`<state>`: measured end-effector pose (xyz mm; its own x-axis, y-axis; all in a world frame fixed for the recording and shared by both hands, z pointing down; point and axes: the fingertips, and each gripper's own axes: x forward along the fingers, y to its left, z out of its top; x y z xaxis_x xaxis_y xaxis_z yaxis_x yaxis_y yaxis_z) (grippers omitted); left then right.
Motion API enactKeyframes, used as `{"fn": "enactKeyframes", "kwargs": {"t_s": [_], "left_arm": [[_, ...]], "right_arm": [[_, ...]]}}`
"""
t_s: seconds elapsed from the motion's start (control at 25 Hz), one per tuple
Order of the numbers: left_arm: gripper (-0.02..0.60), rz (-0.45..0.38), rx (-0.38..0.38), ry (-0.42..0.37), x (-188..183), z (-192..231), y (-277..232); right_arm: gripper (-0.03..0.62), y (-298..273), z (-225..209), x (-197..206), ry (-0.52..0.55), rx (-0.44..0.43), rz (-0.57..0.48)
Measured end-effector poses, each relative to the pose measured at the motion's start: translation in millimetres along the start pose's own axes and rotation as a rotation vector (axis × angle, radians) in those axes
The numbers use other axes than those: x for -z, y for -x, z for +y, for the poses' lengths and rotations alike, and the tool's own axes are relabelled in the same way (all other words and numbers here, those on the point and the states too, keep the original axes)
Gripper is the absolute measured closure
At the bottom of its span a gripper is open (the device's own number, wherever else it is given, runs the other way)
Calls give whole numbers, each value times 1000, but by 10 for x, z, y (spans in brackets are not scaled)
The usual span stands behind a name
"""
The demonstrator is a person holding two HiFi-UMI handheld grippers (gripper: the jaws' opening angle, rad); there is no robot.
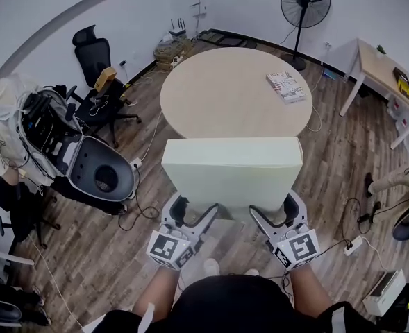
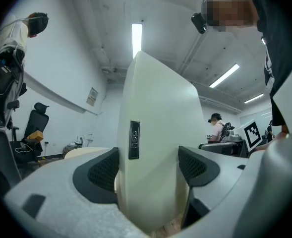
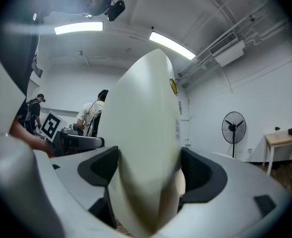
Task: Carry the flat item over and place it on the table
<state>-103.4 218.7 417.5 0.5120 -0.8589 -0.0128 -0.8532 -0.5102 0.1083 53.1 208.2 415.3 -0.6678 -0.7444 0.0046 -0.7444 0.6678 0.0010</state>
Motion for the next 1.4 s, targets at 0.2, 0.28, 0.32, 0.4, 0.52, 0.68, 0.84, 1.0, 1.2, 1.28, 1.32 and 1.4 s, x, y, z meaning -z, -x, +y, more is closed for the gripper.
{"fn": "enactKeyframes", "kwargs": {"t_s": [0.2,0.28,0.32,0.4,0.52,0.68,0.84,1.0,1.2,1.28,1.32,1.4], "left_arm": [[227,-7,6,11,20,179,69],[227,-6,12,11,4,290,111],[227,-5,16,11,-7,353,138],[227,5,22,11,-12,484,216],[227,24,42,6,24,583,298],[227,35,76,-1,68,615,253],[227,45,90,28,125,654,169],[227,70,104,50,222,699,-19],[227,90,113,37,256,781,-407],[227,99,120,49,290,818,-607],[227,103,125,56,310,835,-720],[227,112,129,64,344,864,-966]], "right_arm": [[232,-150,122,17,9,1,3],[232,-238,204,8,14,7,5],[232,-287,252,7,14,11,8],[232,-384,365,21,5,16,18],[232,-439,480,67,-5,28,29],[230,-433,486,132,-17,70,31],[230,-463,435,179,-27,94,42],[230,-528,283,261,-44,112,56],[230,-696,-44,320,-64,132,69],[230,-777,-216,347,-75,140,77],[230,-819,-315,360,-78,144,82],[230,-914,-542,399,-88,147,92]]}}
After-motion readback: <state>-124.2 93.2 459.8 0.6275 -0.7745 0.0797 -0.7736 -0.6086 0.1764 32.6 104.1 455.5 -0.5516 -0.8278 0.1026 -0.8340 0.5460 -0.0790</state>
